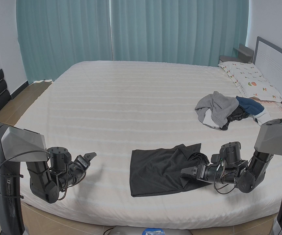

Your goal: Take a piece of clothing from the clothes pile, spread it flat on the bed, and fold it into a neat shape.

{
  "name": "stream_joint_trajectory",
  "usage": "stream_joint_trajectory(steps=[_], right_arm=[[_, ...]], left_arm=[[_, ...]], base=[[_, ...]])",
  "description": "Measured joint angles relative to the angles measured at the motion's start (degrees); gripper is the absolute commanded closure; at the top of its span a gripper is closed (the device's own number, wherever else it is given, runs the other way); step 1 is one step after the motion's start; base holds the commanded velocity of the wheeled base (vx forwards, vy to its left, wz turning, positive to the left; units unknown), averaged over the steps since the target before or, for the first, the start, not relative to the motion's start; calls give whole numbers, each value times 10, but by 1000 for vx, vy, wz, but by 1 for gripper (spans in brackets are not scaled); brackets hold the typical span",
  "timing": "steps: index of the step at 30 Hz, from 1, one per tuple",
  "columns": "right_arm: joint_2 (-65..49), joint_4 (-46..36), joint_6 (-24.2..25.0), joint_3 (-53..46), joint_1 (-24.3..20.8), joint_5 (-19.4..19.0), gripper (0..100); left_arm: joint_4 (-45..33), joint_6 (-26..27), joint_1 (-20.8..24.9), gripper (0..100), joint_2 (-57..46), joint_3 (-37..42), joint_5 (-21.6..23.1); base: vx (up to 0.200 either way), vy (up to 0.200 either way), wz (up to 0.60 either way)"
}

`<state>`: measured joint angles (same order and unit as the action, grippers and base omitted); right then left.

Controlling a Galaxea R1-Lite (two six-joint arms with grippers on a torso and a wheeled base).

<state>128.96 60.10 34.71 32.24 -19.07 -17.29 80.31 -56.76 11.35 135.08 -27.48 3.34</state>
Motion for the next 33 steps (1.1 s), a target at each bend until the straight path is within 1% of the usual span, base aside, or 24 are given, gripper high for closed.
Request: stream_joint_trajectory(steps=[7,13,16,22,24,27,28,31,33], right_arm=[[1,-16,-6,-3,0,7,100],[-9,-84,-19,3,3,18,100],[-22,-125,-50,5,11,18,100],[-47,-171,-112,7,41,15,100],[-52,-173,-121,7,52,12,100],[-58,-170,-118,8,56,-4,100],[-59,-169,-117,8,56,-8,0],[-64,-169,-96,9,53,-18,0],[-67,-170,-63,12,47,-21,0]], left_arm=[[0,0,0,0,0,0,-1],[0,0,-1,0,0,0,-1],[0,0,-1,0,0,0,-1],[0,0,-1,0,0,0,-1],[0,0,-1,0,0,0,-1],[0,0,-1,0,0,0,-1],[0,0,-1,0,0,0,-1],[0,0,-1,0,0,0,-1],[0,0,-1,0,0,0,-1]], base=[[0,0,0],[0,0,0],[0,0,0],[0,0,0],[0,0,0],[0,0,0],[0,0,0],[0,0,0],[0,0,0]])
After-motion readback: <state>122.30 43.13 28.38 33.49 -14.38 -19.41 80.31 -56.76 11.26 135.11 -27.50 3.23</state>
